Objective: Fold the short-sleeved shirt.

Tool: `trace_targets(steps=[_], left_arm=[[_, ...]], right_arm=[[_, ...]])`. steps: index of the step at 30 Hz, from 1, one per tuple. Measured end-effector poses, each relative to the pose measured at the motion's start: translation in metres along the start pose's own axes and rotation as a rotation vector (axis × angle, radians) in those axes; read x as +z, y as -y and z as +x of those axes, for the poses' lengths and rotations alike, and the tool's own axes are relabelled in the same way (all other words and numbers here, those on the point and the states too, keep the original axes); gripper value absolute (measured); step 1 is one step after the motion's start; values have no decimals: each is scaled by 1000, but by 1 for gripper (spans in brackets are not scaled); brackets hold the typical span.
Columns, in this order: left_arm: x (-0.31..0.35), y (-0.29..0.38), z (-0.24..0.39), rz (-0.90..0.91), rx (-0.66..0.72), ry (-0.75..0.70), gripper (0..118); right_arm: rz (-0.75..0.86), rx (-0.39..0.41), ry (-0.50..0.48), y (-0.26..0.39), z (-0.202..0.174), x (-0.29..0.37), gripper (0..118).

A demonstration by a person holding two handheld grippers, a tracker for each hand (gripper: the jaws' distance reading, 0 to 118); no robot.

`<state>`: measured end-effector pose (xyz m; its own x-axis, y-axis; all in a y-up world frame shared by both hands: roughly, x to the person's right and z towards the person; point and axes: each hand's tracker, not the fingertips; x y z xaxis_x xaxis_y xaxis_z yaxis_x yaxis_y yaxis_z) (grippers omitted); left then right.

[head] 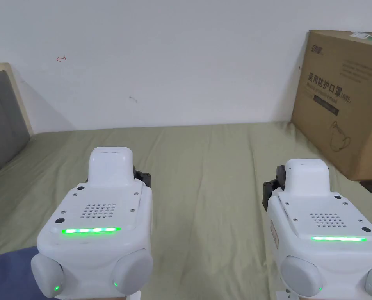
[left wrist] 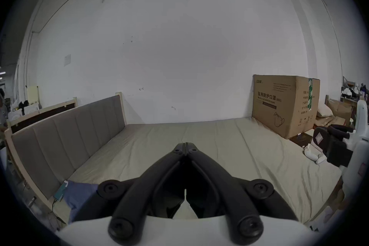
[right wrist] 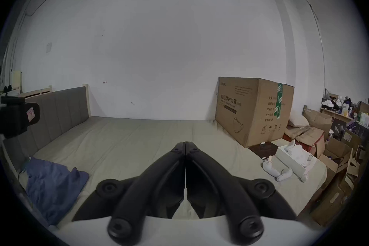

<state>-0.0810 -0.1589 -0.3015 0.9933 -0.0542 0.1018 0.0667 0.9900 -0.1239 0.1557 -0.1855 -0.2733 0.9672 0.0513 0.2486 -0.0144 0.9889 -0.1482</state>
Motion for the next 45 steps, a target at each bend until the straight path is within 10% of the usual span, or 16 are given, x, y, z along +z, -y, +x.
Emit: trace_targets(steps=[19,40,41,45], left_arm=[[96,4,-165,-47,80,-470,0],[24,83,-216,-358,206,-469,0],[7,95,-222,-413,241,-455,6],[-60,152,-243,-673,379,-303,97]], right_arm=[[44,8,-627,-23,-171,22,1],[-55,97,-735,4,-221,13,1],[-65,111,-727,7,-223,10,1],[-131,132,-718,24,-226,-7,1]])
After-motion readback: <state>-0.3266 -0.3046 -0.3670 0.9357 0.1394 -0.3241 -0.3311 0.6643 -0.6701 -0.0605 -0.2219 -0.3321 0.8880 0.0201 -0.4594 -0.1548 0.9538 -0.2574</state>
